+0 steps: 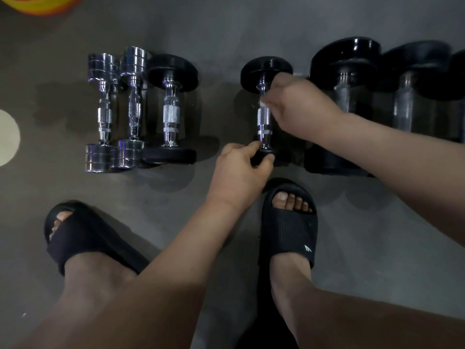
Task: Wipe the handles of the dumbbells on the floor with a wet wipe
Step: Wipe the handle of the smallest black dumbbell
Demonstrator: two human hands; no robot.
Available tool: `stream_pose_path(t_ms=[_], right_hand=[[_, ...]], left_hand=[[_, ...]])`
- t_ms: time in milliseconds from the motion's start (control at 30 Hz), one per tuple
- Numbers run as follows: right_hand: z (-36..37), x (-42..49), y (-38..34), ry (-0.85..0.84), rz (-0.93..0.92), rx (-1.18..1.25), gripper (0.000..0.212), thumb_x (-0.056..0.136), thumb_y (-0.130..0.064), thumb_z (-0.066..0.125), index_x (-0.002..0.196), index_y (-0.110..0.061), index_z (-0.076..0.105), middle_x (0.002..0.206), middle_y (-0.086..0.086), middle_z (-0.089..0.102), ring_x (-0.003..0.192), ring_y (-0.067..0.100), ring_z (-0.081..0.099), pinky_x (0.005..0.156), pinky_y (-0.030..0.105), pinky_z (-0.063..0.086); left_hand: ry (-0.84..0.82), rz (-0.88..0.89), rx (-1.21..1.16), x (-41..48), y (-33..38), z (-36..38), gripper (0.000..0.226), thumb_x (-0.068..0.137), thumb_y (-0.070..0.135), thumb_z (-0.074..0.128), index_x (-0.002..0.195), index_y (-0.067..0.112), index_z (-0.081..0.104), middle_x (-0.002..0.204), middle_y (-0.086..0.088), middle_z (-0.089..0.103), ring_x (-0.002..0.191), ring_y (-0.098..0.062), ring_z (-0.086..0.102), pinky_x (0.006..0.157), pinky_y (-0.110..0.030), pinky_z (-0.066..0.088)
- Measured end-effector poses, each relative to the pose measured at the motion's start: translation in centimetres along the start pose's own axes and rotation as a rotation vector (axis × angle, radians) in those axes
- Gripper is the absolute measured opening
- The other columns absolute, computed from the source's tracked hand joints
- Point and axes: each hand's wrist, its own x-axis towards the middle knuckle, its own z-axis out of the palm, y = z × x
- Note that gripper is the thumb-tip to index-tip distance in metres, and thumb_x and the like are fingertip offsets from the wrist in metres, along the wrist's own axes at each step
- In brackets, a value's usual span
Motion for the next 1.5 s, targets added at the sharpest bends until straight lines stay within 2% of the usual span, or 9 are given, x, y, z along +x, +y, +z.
stream_pose_path(t_ms=[100, 233, 567, 867, 1033, 1167, 1300, 1400, 1500], right_hand=[[0.3, 0.9, 0.0, 0.03, 0.073, -0.08, 0.016, 0.088, 0.001, 0.052, 0.093, 0.003, 0.068, 0.1, 0.022, 0.056, 0.075, 0.04, 0.056, 0.058, 0.038, 0.038], [1.2, 0.6, -0.1, 0.088, 0.111, -0.014, 0.015, 0.087, 0.001, 0.05, 0.088, 0.002, 0.065, 0.097, 0.019, 0.054, 0.074, 0.038, 0.055, 0.061, 0.047, 0.047], [-0.8, -0.1, 0.6, -0.016, -0.061, 0.109, 0.022, 0.096, -0.021, 0.059, 0.099, -0.008, 0.077, 0.101, 0.013, 0.064, 0.085, 0.034, 0.065, 0.075, 0.044, 0.055], [-1.2, -1.7, 0.3, -0.02, -0.086, 0.151, 0.018, 0.095, -0.016, 0.064, 0.098, -0.005, 0.078, 0.097, 0.013, 0.065, 0.084, 0.03, 0.064, 0.074, 0.039, 0.054], [-0.8, -0.2, 1.0, 0.043, 0.065, 0.089, 0.027, 0.095, -0.018, 0.052, 0.096, -0.004, 0.075, 0.1, 0.019, 0.062, 0.086, 0.039, 0.062, 0.077, 0.046, 0.053], [-0.5, -1.8, 0.4, -0.02, -0.07, 0.097, 0.019, 0.094, -0.012, 0.058, 0.09, -0.003, 0.074, 0.092, 0.014, 0.062, 0.077, 0.032, 0.062, 0.068, 0.043, 0.053], [-0.6, -0.7, 0.8, 0.015, -0.013, 0.062, 0.022, 0.096, -0.014, 0.056, 0.092, -0.002, 0.075, 0.097, 0.016, 0.062, 0.079, 0.035, 0.062, 0.07, 0.045, 0.054], [0.1, -1.1, 0.5, 0.074, 0.049, 0.09, 0.023, 0.095, -0.012, 0.054, 0.09, -0.001, 0.074, 0.097, 0.018, 0.061, 0.081, 0.037, 0.062, 0.071, 0.045, 0.054], [0.2, -2.7, -0.1, 0.012, -0.082, 0.14, 0.018, 0.094, -0.011, 0.059, 0.092, -0.003, 0.075, 0.096, 0.014, 0.064, 0.08, 0.032, 0.064, 0.07, 0.041, 0.055]], left_hand=[[0.003, 0.005, 0.007, 0.0, 0.1, 0.1, 0.045, 0.09, 0.043, 0.071, 0.132, 0.027, 0.067, 0.118, 0.0, 0.055, 0.111, -0.009, 0.056, 0.091, -0.002, 0.029], [0.044, 0.021, 0.014, -0.2, 0.0, 0.3, 0.041, 0.087, 0.046, 0.074, 0.125, 0.031, 0.07, 0.11, 0.002, 0.055, 0.098, -0.005, 0.055, 0.08, 0.006, 0.027], [0.056, 0.007, 0.02, -0.1, 0.1, 0.3, 0.044, 0.082, 0.051, 0.077, 0.121, 0.03, 0.072, 0.106, 0.004, 0.054, 0.102, -0.007, 0.056, 0.087, -0.01, 0.038], [0.127, -0.008, 0.01, -0.4, 0.3, 1.3, 0.052, 0.077, 0.054, 0.08, 0.114, 0.019, 0.069, 0.11, -0.001, 0.059, 0.108, -0.021, 0.06, 0.095, -0.033, 0.05], [0.132, 0.019, 0.028, -0.6, 0.2, 1.5, 0.042, 0.086, 0.045, 0.072, 0.118, 0.018, 0.069, 0.112, -0.002, 0.06, 0.111, -0.024, 0.058, 0.095, -0.027, 0.046], [0.144, 0.002, -0.022, -0.4, -0.1, 1.3, 0.039, 0.086, 0.042, 0.075, 0.116, 0.017, 0.07, 0.109, -0.002, 0.061, 0.106, -0.021, 0.06, 0.098, -0.031, 0.048], [0.129, 0.013, -0.048, -0.7, 0.2, 1.4, 0.039, 0.087, 0.04, 0.076, 0.117, 0.016, 0.07, 0.111, 0.001, 0.058, 0.104, -0.01, 0.056, 0.089, -0.009, 0.036], [0.131, 0.026, -0.049, -0.7, 0.5, 1.5, 0.039, 0.087, 0.039, 0.076, 0.116, 0.014, 0.07, 0.111, -0.001, 0.057, 0.098, -0.007, 0.054, 0.087, -0.006, 0.034], [0.125, 0.028, -0.043, -0.6, 0.4, 1.4, 0.038, 0.087, 0.04, 0.076, 0.116, 0.016, 0.069, 0.108, 0.002, 0.054, 0.093, -0.002, 0.05, 0.084, -0.005, 0.033]])
